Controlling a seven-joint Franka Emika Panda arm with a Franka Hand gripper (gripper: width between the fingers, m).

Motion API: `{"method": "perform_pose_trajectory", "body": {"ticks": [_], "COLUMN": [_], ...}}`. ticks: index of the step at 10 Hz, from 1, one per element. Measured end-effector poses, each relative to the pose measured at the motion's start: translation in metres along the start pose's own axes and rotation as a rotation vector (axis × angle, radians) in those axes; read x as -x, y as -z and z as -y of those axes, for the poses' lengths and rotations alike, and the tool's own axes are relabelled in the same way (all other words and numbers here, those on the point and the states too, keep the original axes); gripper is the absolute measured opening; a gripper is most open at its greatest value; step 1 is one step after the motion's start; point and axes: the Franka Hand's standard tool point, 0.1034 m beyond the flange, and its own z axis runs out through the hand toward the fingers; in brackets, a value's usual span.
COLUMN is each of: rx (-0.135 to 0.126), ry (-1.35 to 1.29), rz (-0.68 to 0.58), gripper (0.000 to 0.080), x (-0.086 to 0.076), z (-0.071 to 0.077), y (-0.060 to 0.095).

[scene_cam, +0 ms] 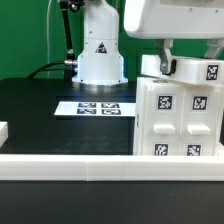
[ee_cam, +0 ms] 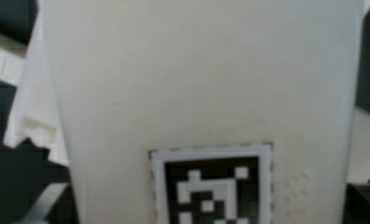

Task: Assemble cabinet

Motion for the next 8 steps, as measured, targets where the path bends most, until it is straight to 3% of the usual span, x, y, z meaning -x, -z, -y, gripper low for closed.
{"method": "perform_pose_trajectory", "body": {"ticks": [8], "rx": [-0.007], "ry": [-0.844], "rz": [-0.057], "gripper": [0.0564], "x": [0.0004], "z": [-0.0064], "y": [-0.0013]}}
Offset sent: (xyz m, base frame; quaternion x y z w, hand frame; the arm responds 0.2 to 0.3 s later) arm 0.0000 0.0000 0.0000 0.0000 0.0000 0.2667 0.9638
